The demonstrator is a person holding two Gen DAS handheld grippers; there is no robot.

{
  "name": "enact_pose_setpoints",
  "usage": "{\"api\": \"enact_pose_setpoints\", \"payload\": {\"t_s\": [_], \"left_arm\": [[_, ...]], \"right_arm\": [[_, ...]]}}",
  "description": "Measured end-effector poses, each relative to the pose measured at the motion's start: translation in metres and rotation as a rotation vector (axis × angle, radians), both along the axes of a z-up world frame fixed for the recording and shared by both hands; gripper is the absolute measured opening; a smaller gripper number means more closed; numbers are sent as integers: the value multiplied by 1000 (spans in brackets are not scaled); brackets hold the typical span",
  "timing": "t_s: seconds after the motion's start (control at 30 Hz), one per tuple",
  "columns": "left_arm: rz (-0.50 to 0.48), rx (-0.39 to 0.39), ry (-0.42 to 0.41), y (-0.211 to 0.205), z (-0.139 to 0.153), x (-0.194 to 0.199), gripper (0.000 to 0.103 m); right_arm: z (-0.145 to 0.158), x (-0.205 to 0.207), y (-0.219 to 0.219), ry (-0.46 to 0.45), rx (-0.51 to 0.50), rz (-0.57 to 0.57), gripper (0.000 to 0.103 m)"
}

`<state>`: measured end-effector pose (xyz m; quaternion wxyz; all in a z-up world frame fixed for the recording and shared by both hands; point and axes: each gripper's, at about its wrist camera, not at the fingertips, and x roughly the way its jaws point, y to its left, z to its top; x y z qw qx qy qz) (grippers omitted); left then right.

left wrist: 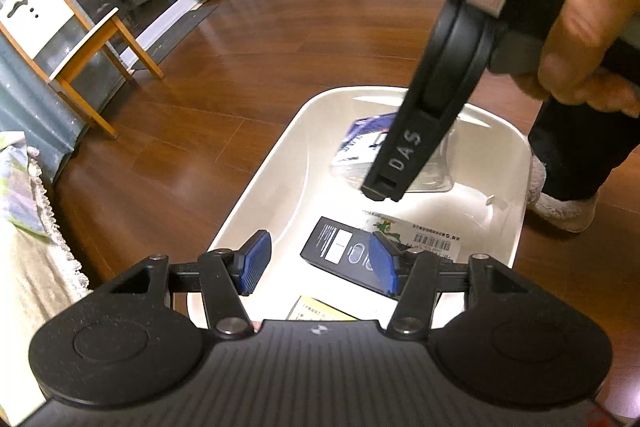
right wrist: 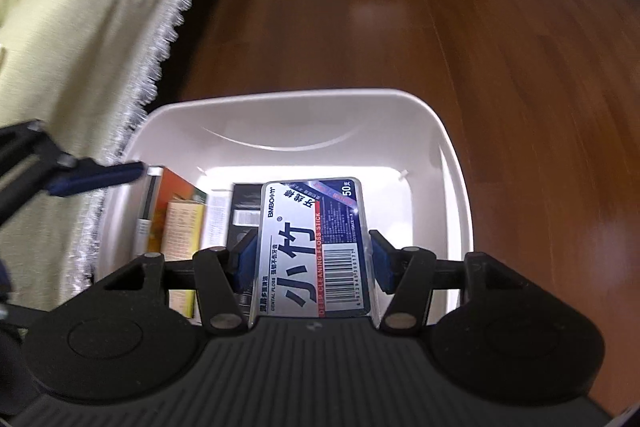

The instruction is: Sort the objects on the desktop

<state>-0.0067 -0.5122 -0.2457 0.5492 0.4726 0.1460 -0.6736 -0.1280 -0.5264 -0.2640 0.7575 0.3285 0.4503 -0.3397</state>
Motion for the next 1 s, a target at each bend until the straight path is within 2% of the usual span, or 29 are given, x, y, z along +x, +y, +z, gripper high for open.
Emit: {"api": "enact_pose_setpoints", "payload": {"t_s": [0.13, 0.53, 1.0], "left_arm": [[22, 1, -5, 2, 2, 5, 58], [34, -20, -8, 4, 12, 10, 58], [24, -8, -21, 1, 10, 12, 58]], "right_arm": [[-19, 3, -2, 48, 19, -24, 52], [-53, 13, 3, 198, -23, -15, 52], [-76, 20, 5, 250, -36, -15, 52]]}}
